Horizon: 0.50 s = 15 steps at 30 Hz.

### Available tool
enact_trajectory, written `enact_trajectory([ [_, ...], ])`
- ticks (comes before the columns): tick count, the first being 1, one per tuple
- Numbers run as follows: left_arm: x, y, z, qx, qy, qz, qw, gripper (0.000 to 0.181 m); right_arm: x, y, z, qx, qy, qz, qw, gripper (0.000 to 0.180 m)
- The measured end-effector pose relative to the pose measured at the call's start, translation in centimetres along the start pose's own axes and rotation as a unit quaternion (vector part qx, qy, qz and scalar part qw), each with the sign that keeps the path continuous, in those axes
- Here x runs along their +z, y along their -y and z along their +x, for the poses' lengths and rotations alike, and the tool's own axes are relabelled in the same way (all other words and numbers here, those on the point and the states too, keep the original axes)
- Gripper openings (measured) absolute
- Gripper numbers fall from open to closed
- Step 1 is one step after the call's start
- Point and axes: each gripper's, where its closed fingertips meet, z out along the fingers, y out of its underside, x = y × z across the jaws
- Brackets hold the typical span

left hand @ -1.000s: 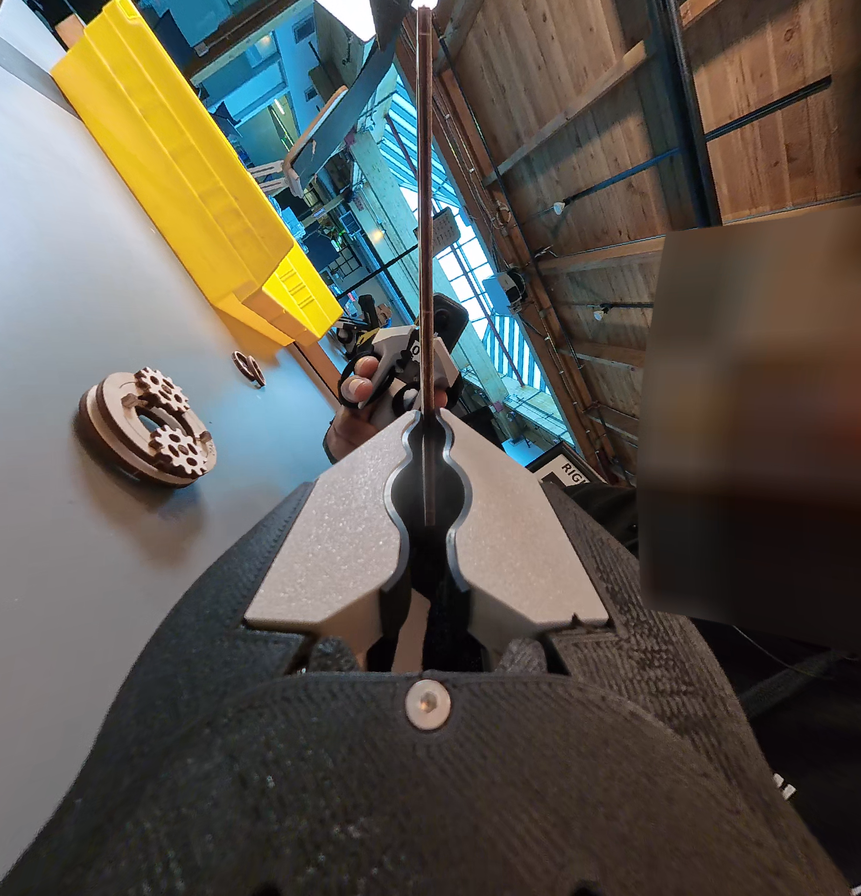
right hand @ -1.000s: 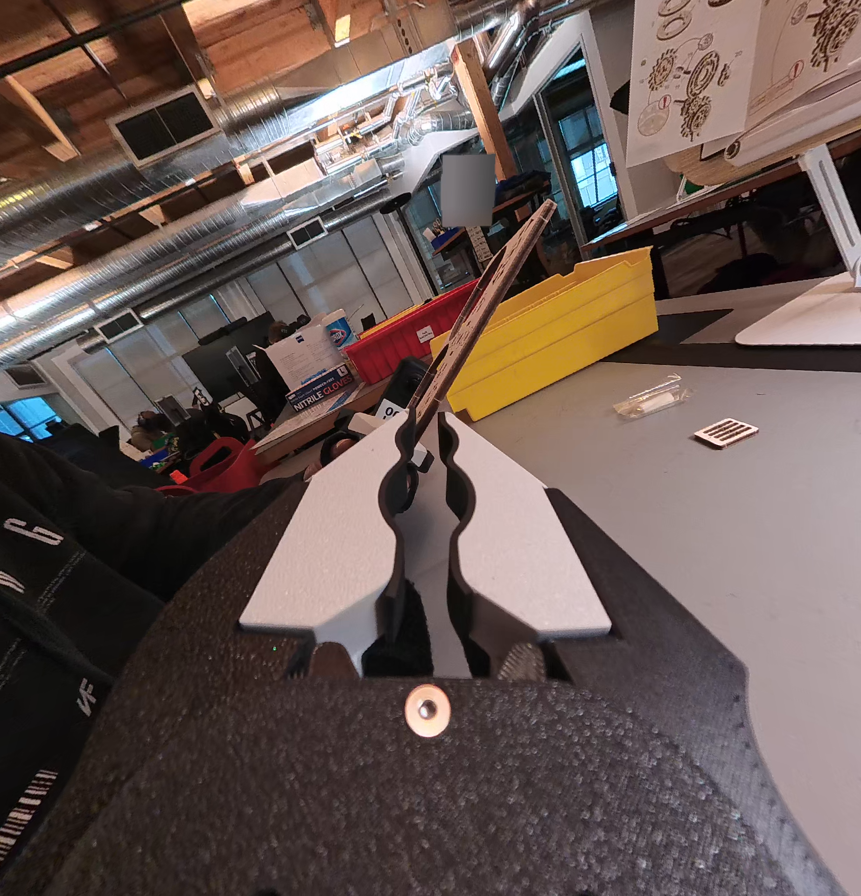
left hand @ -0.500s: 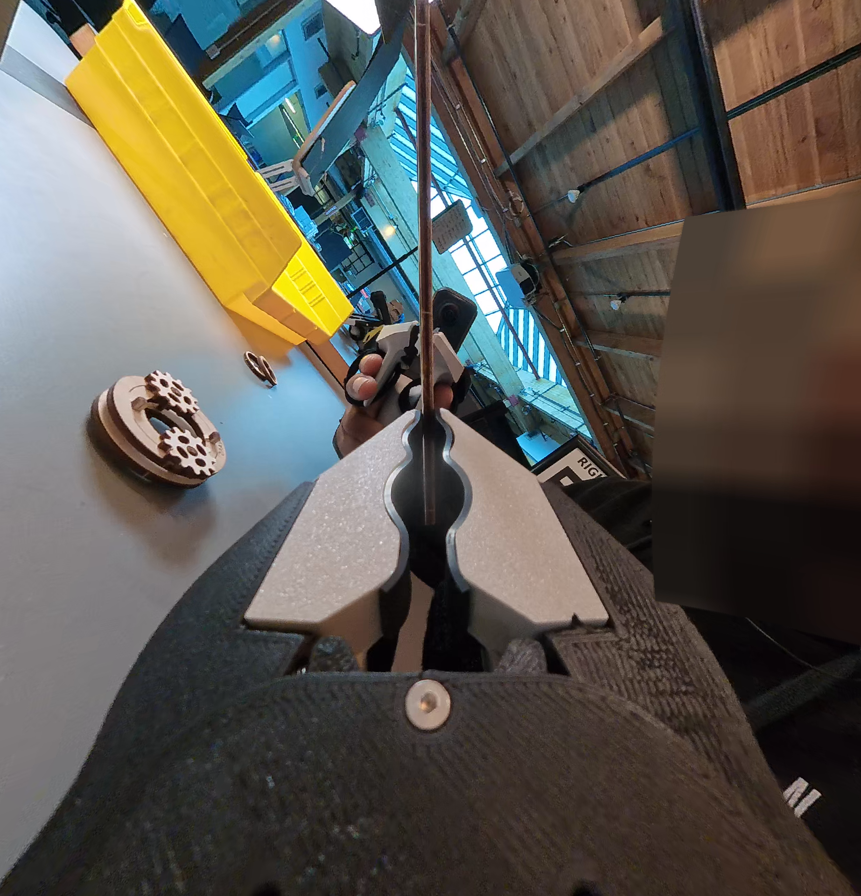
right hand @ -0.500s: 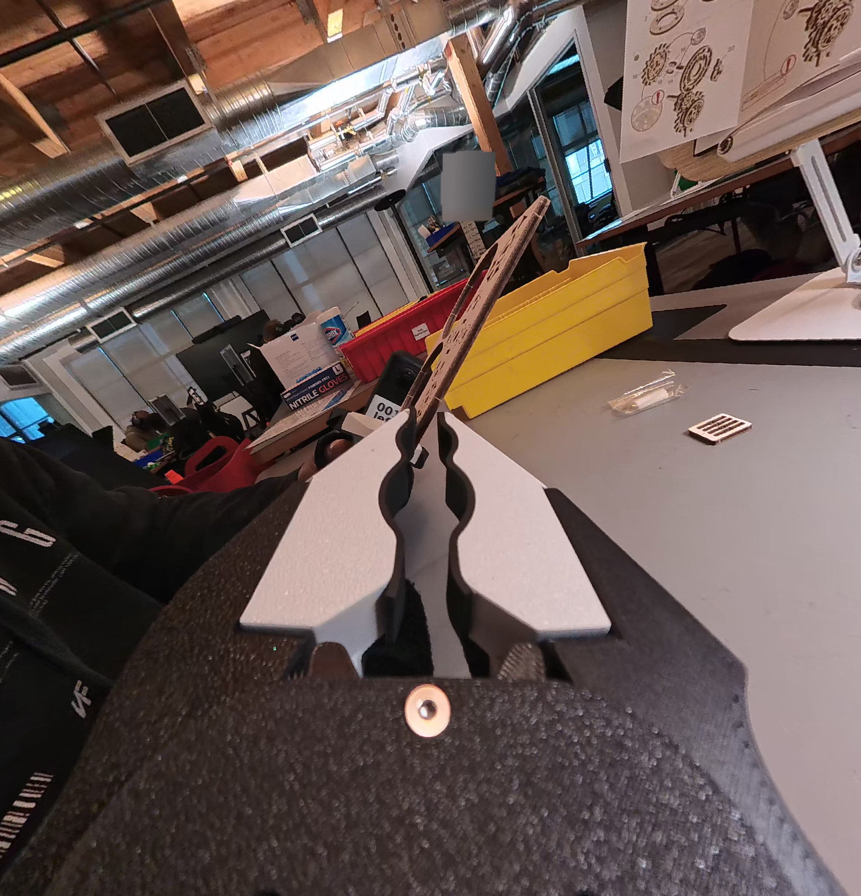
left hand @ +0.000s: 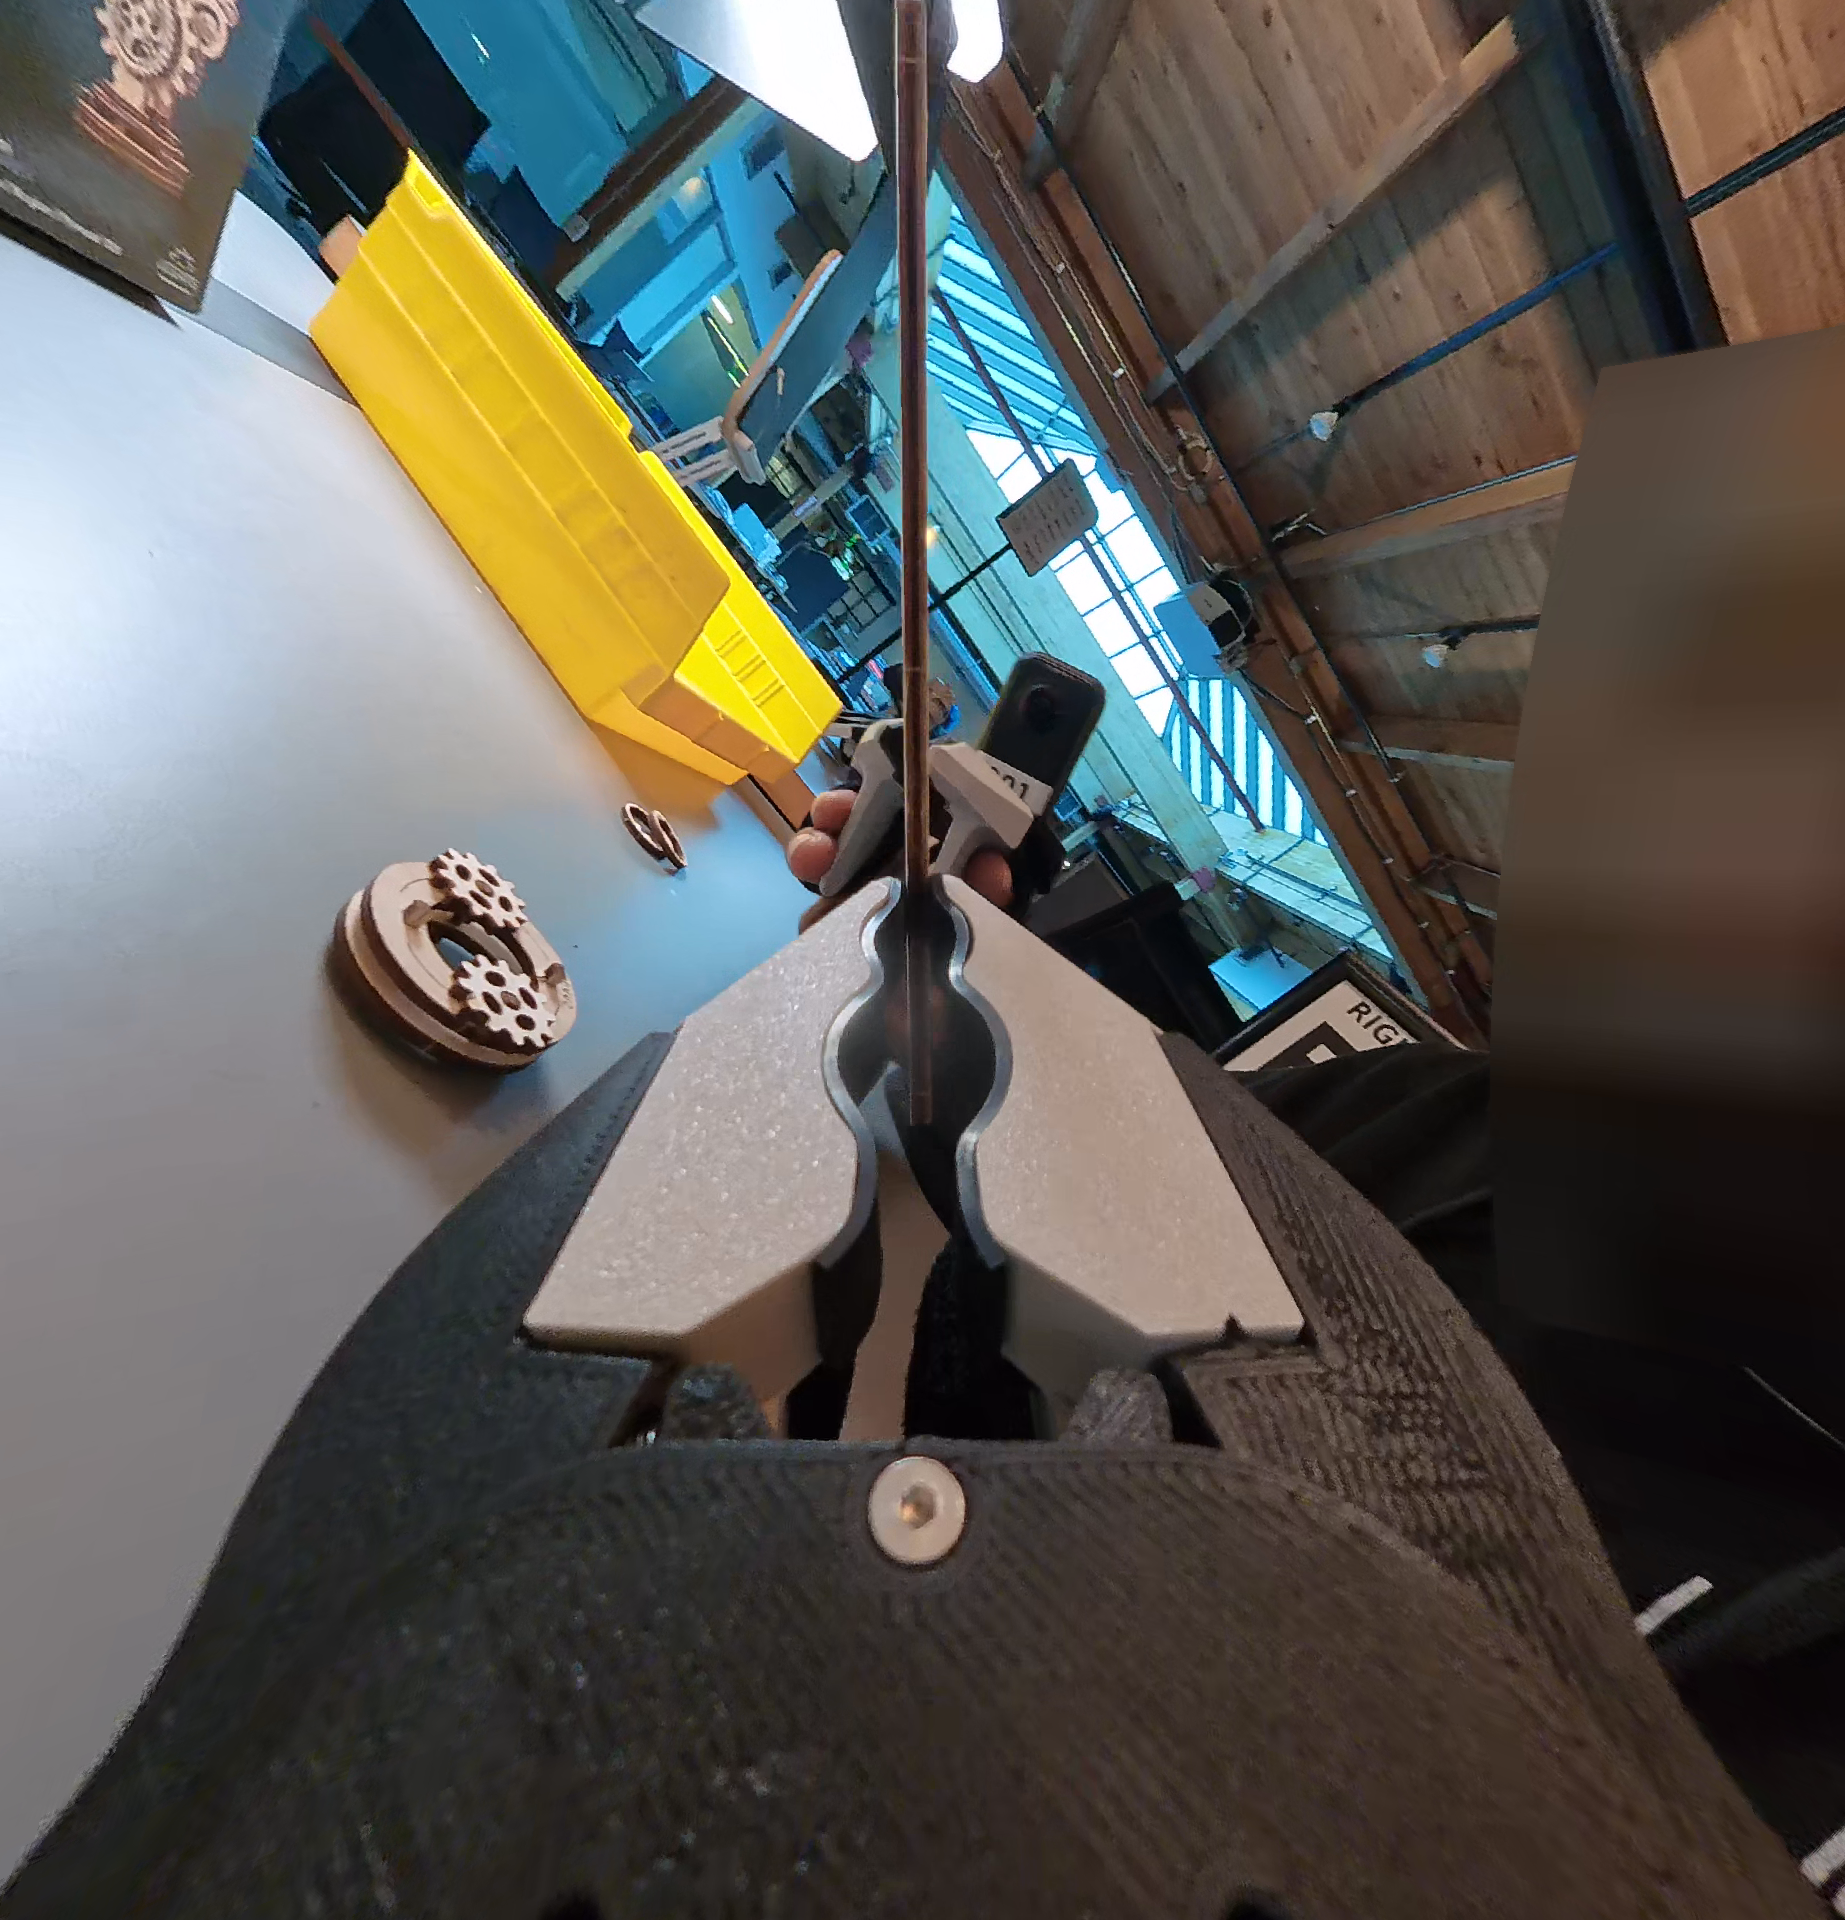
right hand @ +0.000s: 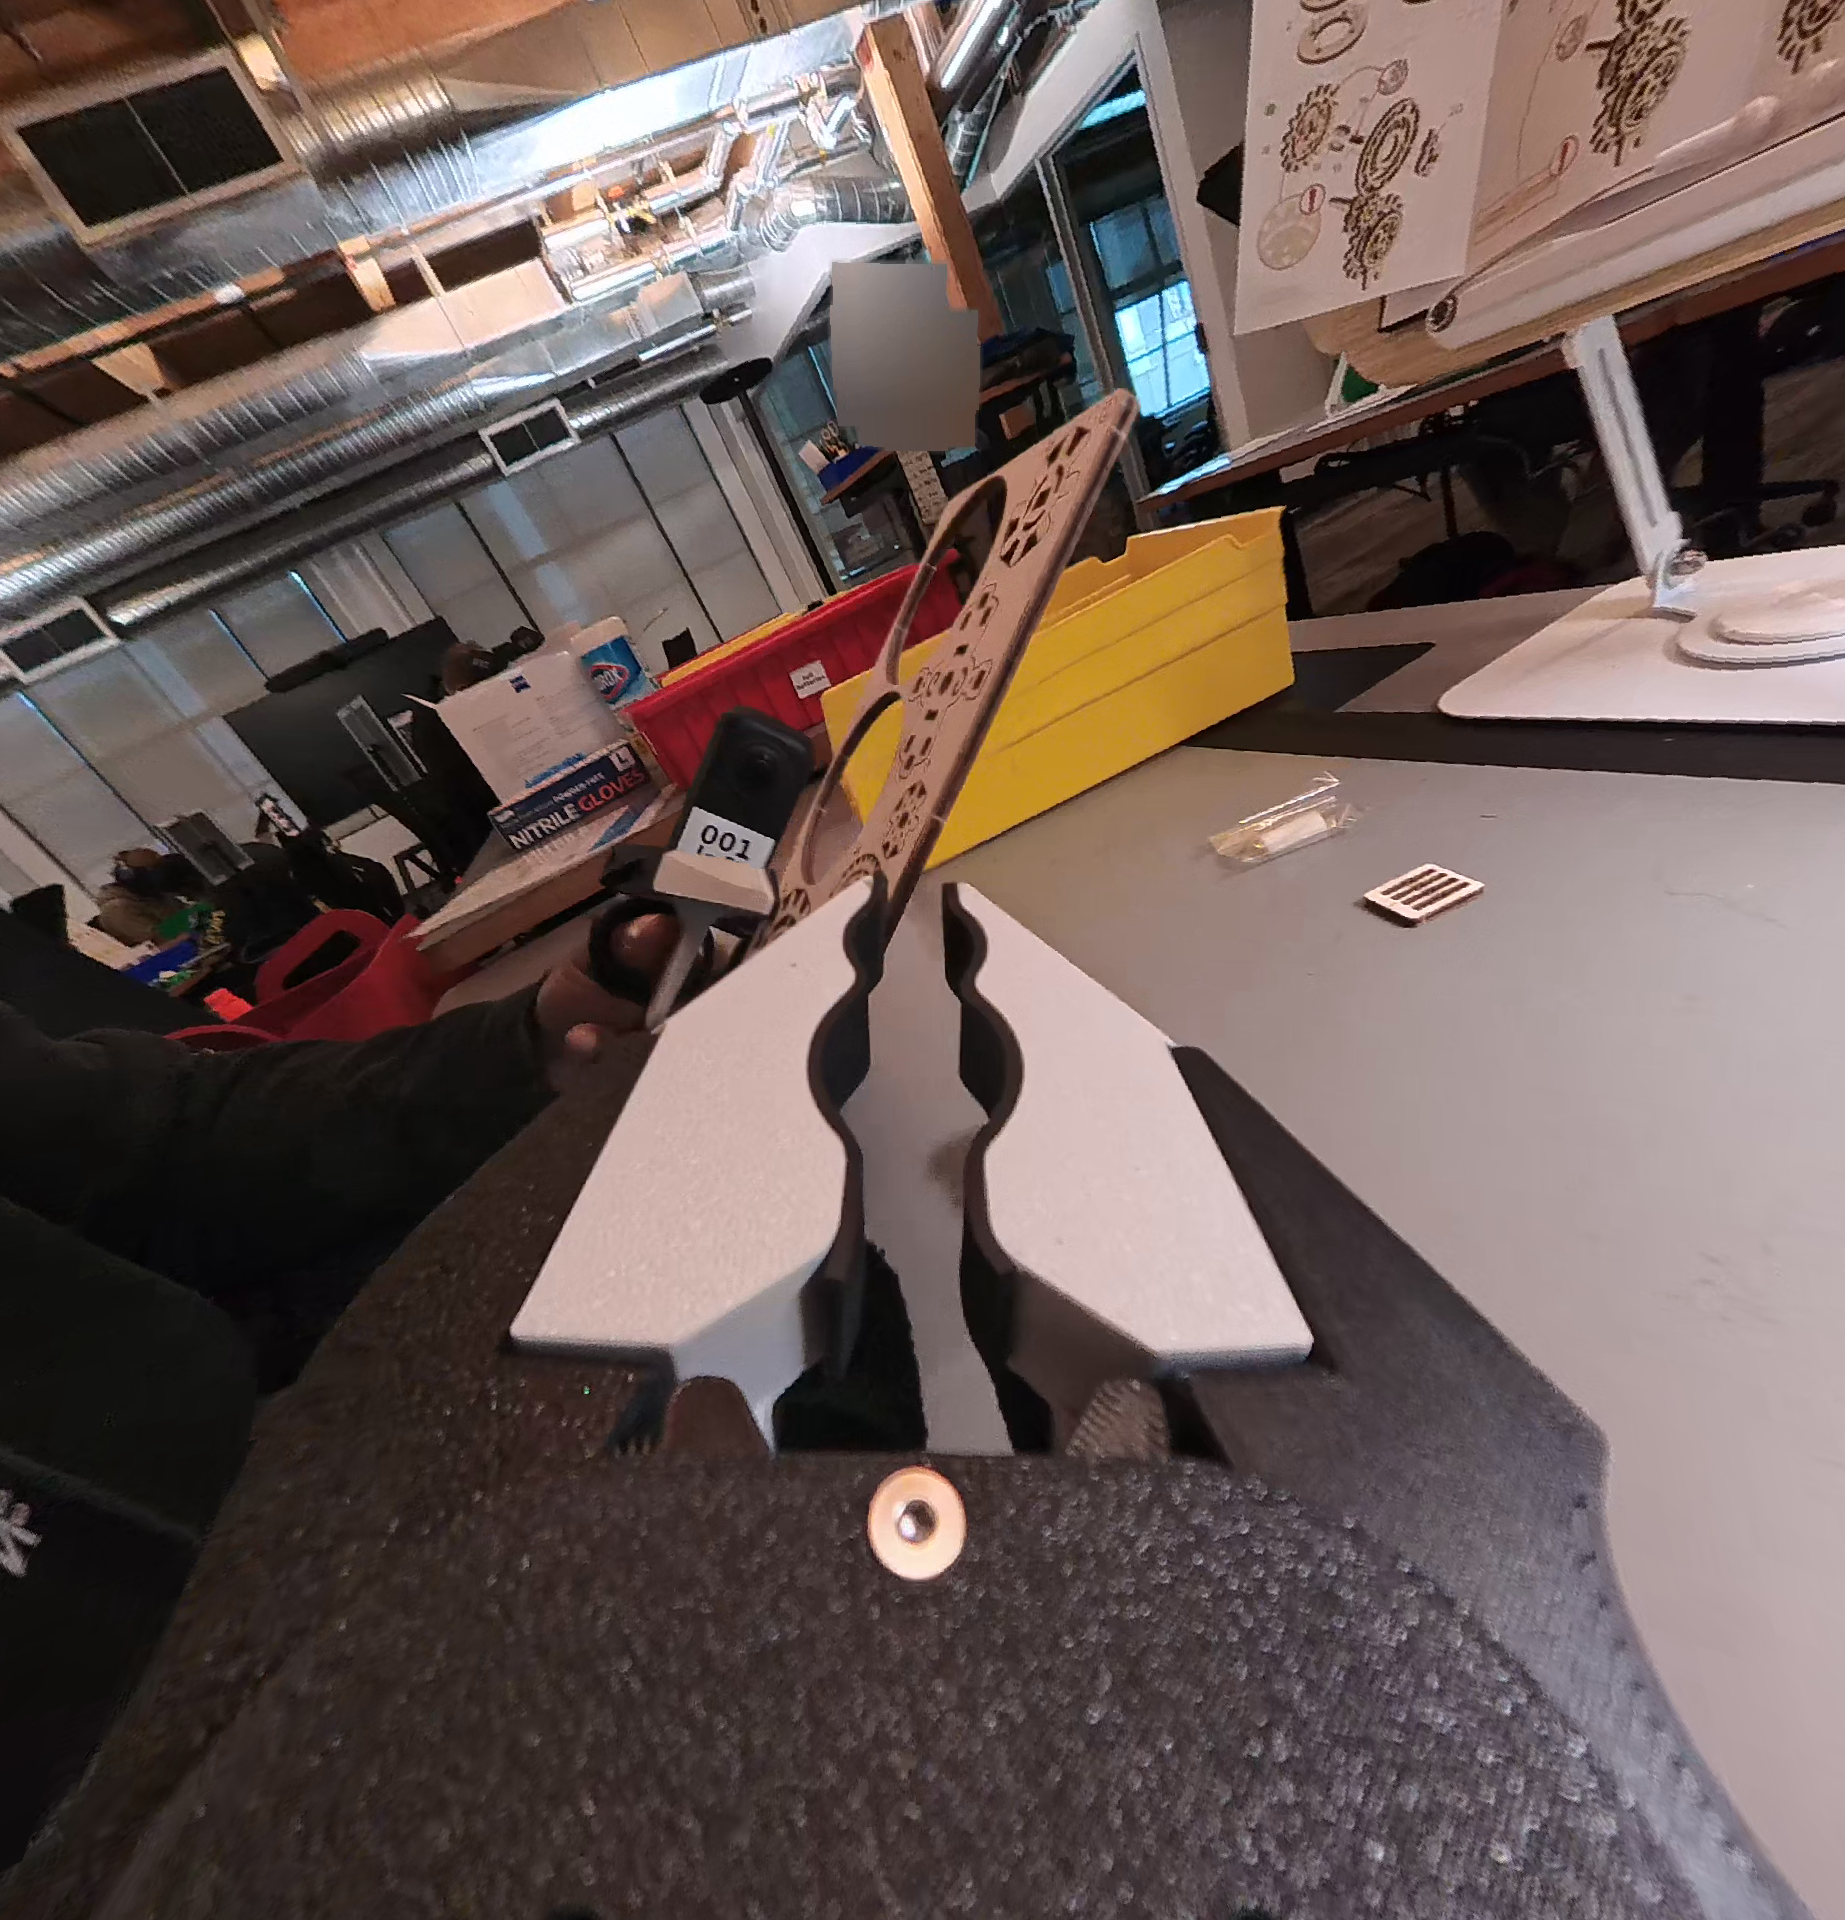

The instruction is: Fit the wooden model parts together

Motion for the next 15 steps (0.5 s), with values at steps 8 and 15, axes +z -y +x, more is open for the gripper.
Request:
enact_trajectory([
  [8, -0.8, 1.3, -1.2, -0.012, 0.033, 0.038, 0.999, 0.0, 0.8, -2.3, -0.3, -0.191, -0.056, -0.075, 0.977, 0.01],
  [15, -1.4, 2.1, -1.6, -0.025, 0.038, 0.061, 0.997, 0.0, 1.1, -3.3, -0.6, -0.279, -0.068, -0.102, 0.953, 0.013],
])
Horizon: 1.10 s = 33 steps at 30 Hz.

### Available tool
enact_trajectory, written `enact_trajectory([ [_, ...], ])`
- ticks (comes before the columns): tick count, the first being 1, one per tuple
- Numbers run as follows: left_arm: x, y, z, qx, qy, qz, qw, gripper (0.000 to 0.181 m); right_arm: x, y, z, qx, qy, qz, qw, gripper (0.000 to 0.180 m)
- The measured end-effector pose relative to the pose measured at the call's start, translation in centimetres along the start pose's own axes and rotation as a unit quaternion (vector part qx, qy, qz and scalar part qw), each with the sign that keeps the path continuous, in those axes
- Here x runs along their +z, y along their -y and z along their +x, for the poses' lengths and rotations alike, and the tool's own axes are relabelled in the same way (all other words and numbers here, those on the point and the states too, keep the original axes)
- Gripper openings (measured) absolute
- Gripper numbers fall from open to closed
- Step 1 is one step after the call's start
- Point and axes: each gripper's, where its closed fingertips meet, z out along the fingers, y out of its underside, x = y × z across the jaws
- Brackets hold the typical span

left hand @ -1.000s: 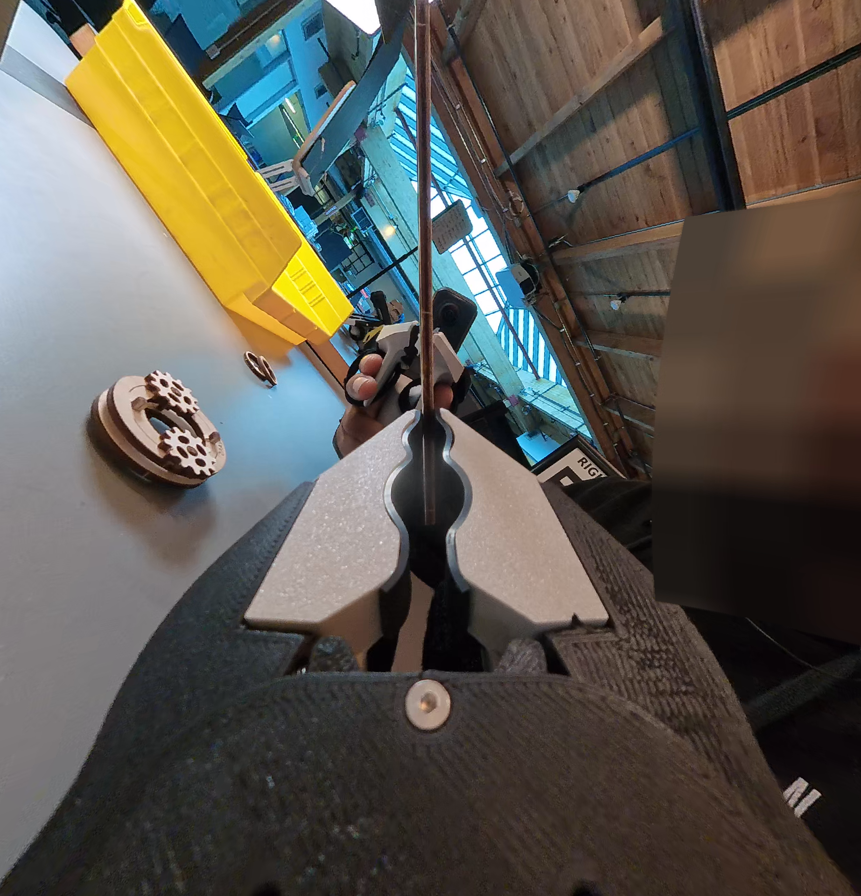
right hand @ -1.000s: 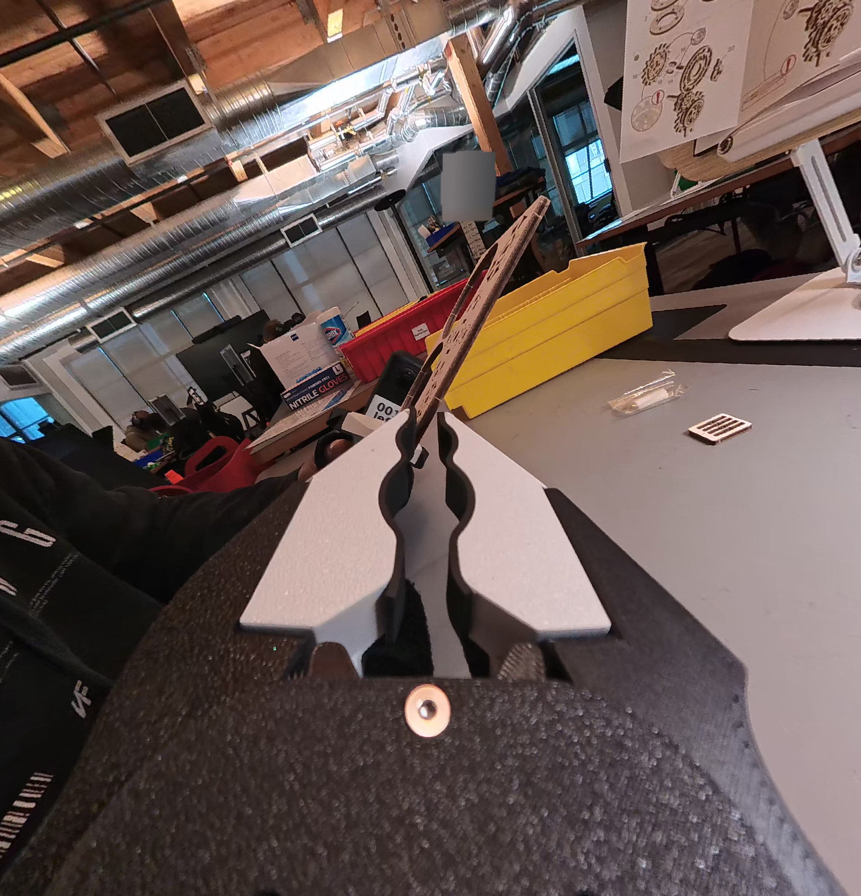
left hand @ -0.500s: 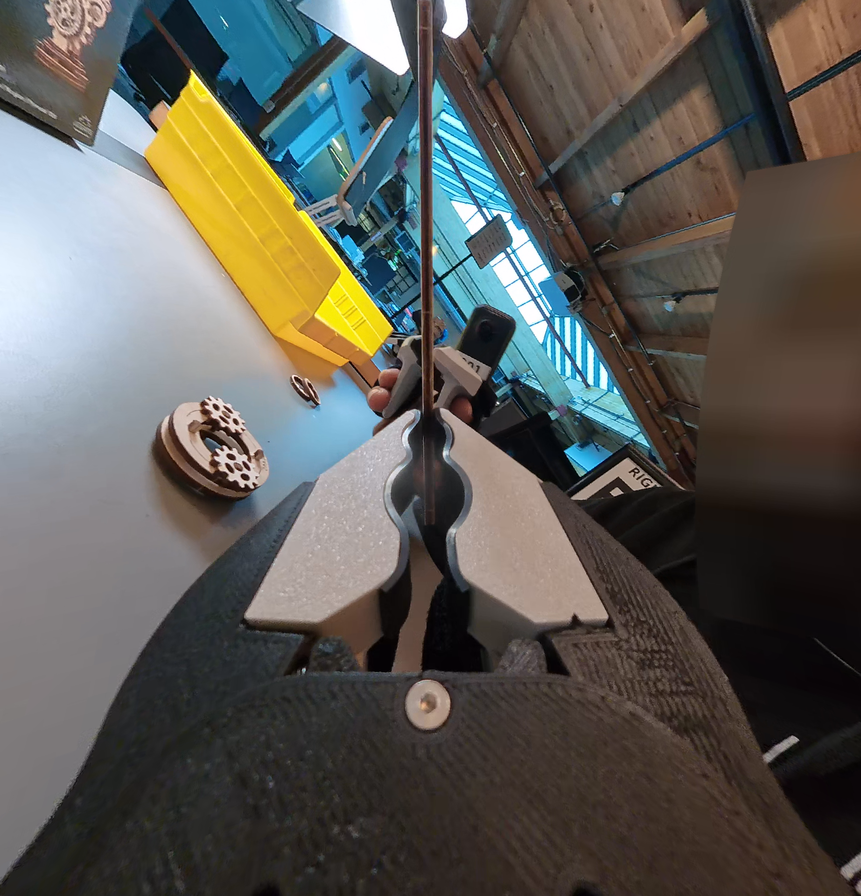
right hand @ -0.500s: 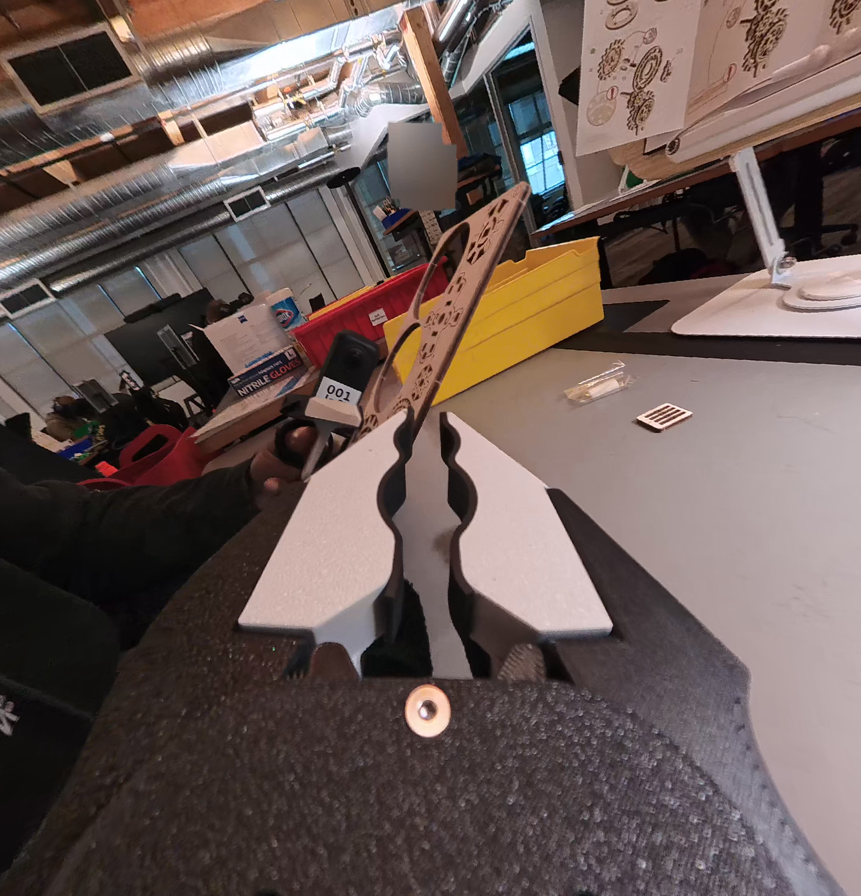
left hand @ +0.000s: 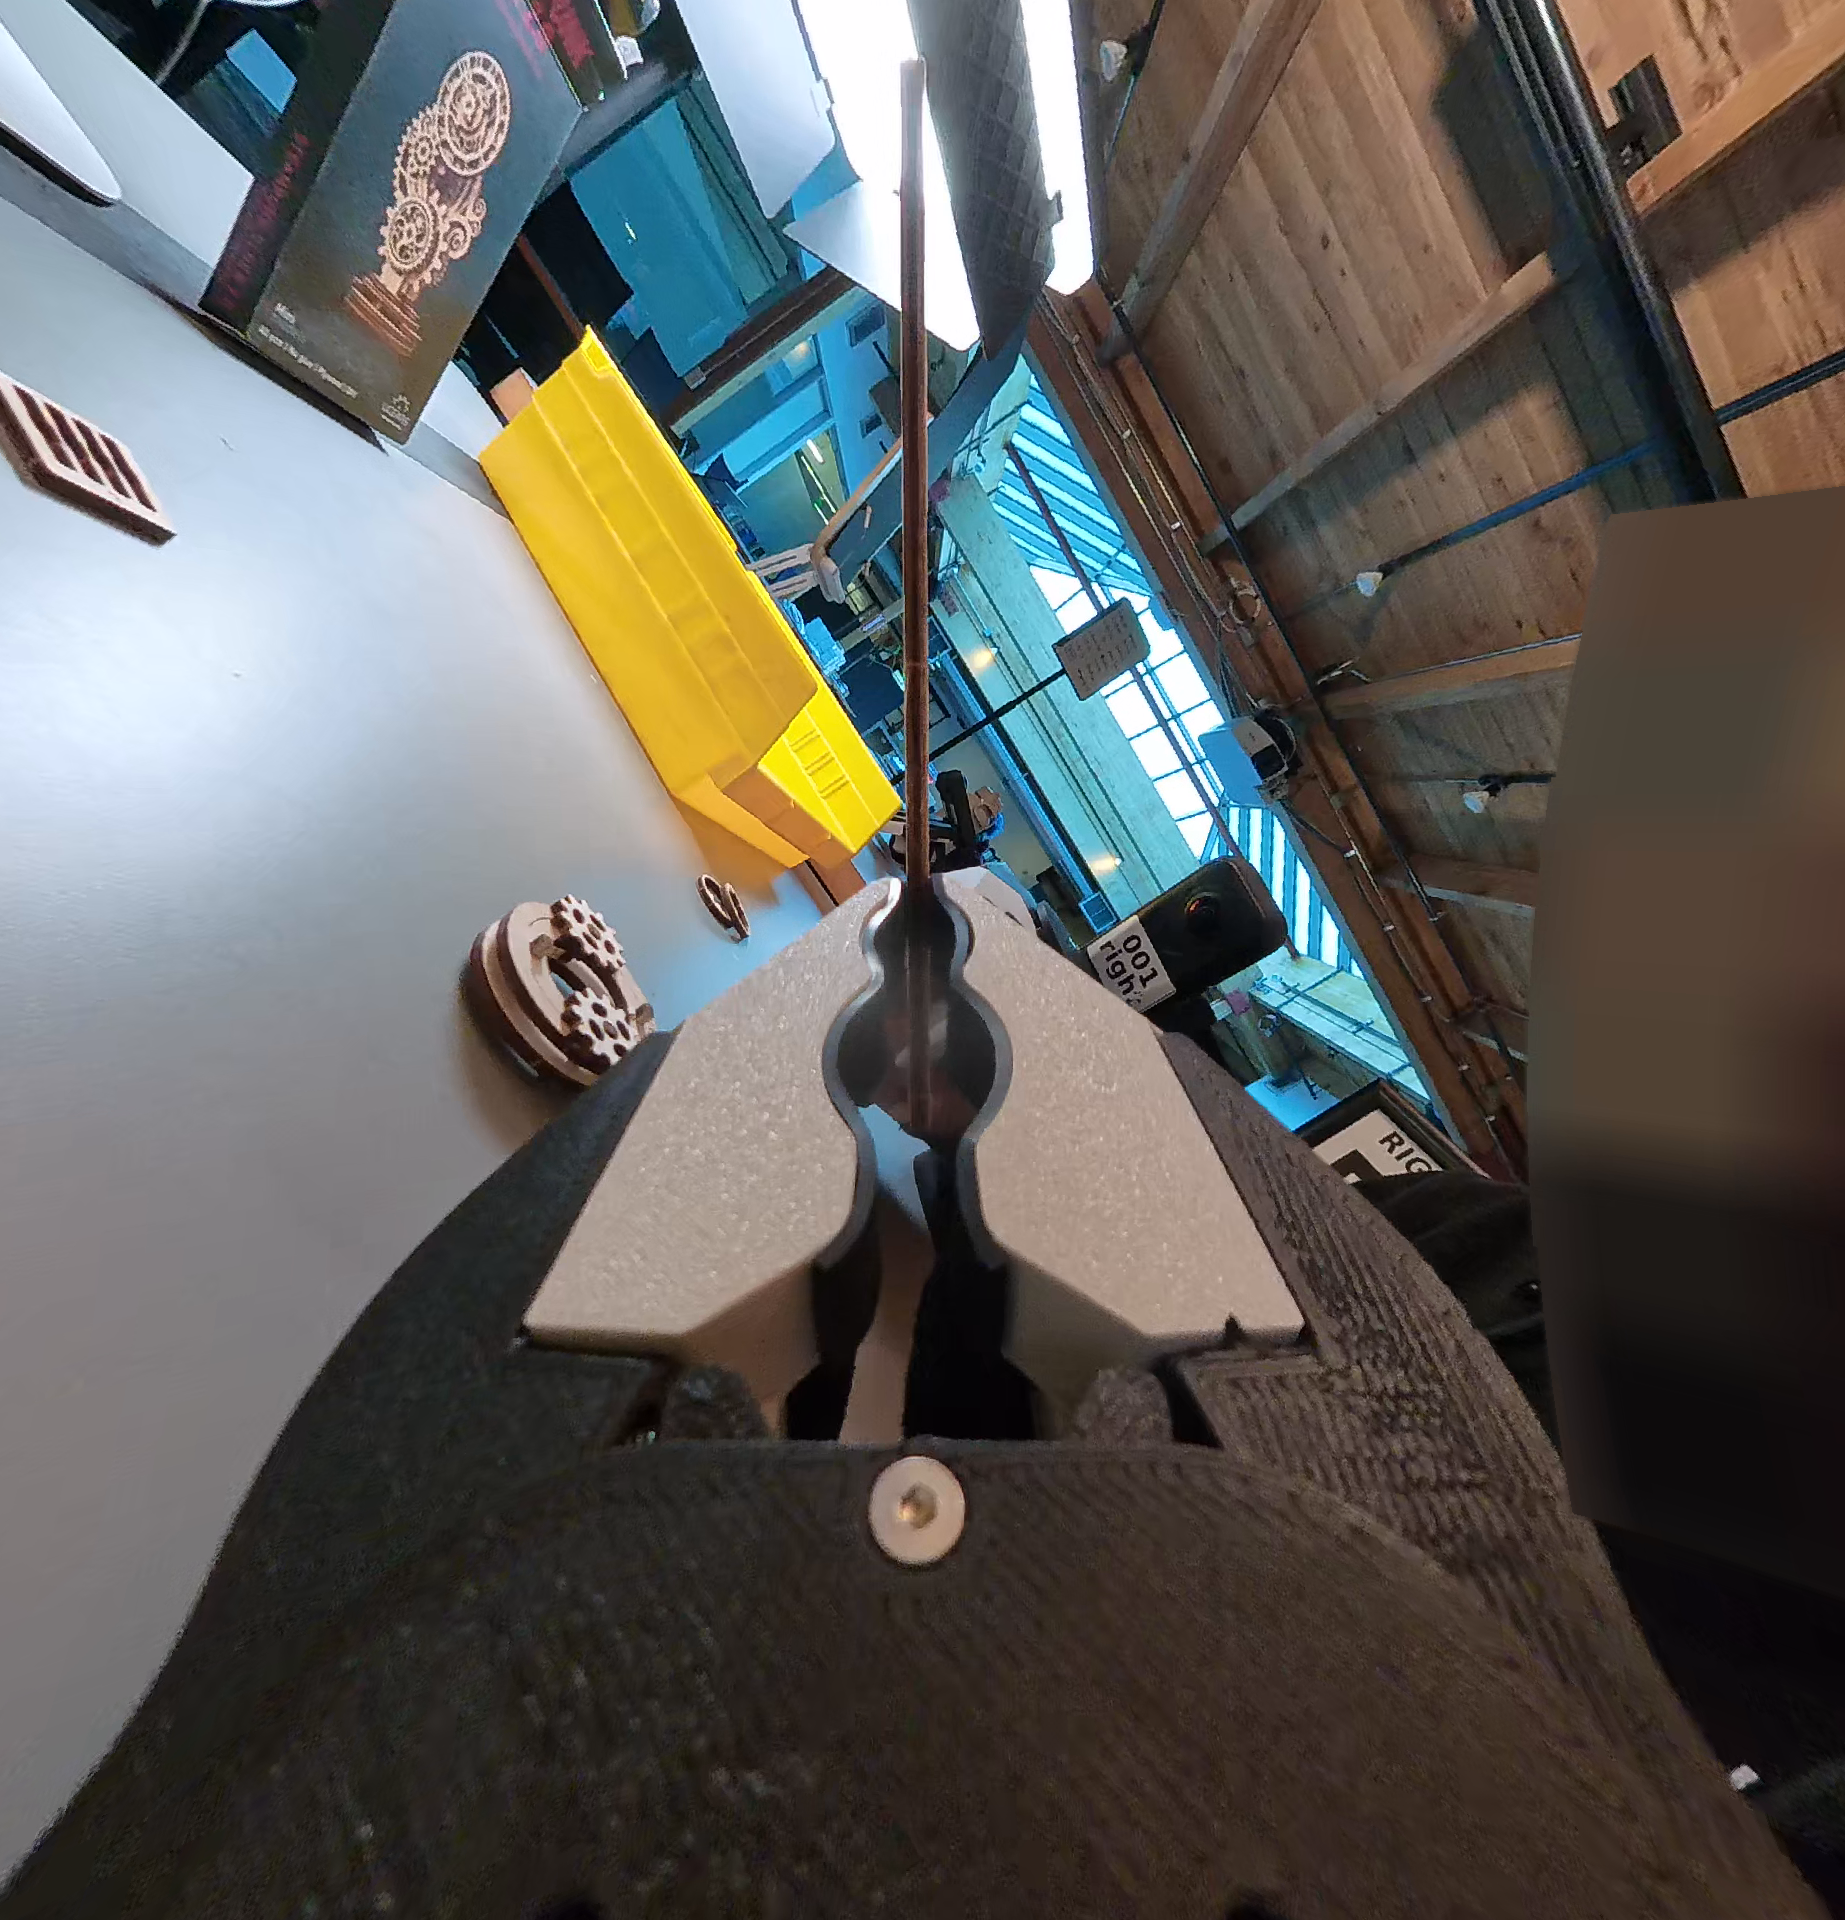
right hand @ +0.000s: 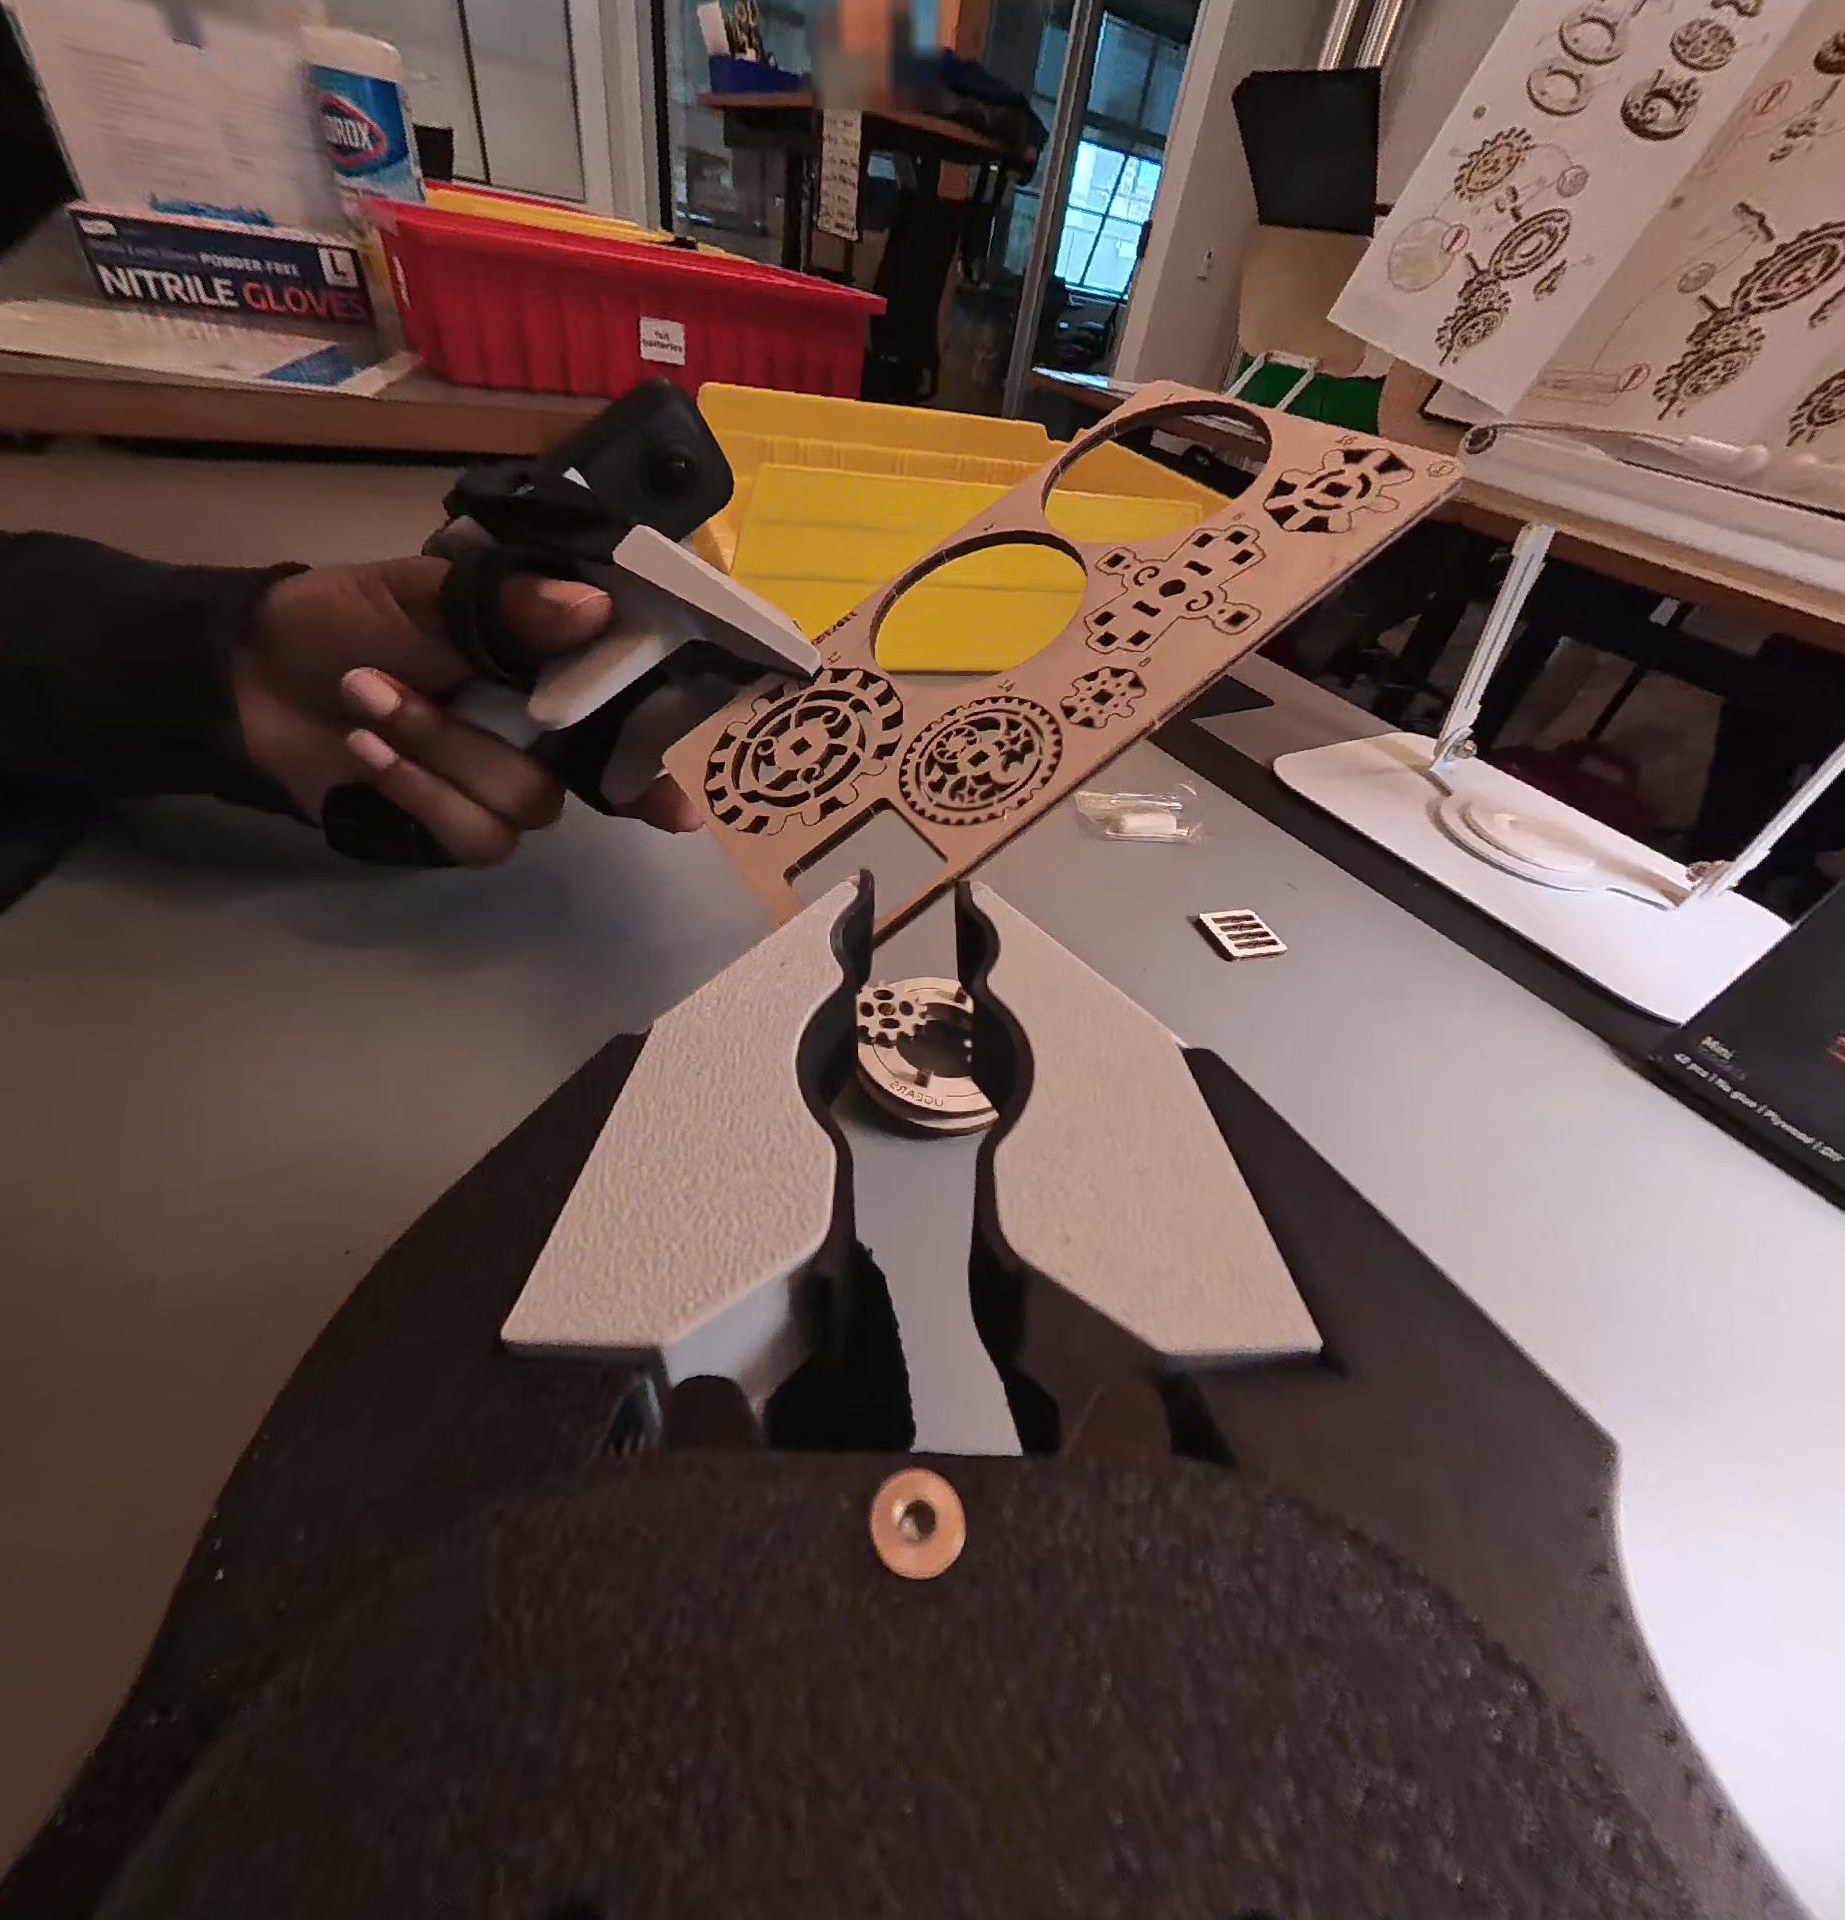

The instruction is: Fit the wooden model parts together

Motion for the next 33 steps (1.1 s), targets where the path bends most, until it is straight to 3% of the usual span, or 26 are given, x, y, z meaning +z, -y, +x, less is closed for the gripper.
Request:
enact_trajectory([
  [12, -0.5, 0.9, -0.4, -0.004, 0.008, 0.023, 1.0, 0.001, -0.7, 0.9, 0.7, -0.033, -0.022, 0.018, 0.999, 0.011],
  [21, -1.1, 1.9, -1.3, 0.02, 0.047, 0.045, 0.998, 0.001, -9.5, 7.9, 11.7, 0.022, -0.239, 0.176, 0.955, 0.01],
  [28, -3.4, 5.2, -1.5, 0.037, 0.066, 0.141, 0.987, 0.001, -14.9, 12.0, 14.1, 0.003, -0.299, 0.229, 0.926, 0.012],
  [33, -4.5, 6.4, -1.2, 0.05, 0.07, 0.18, 0.98, 0.001, -13.9, 10.8, 14.0, 0.027, -0.283, 0.219, 0.933, 0.011],
])
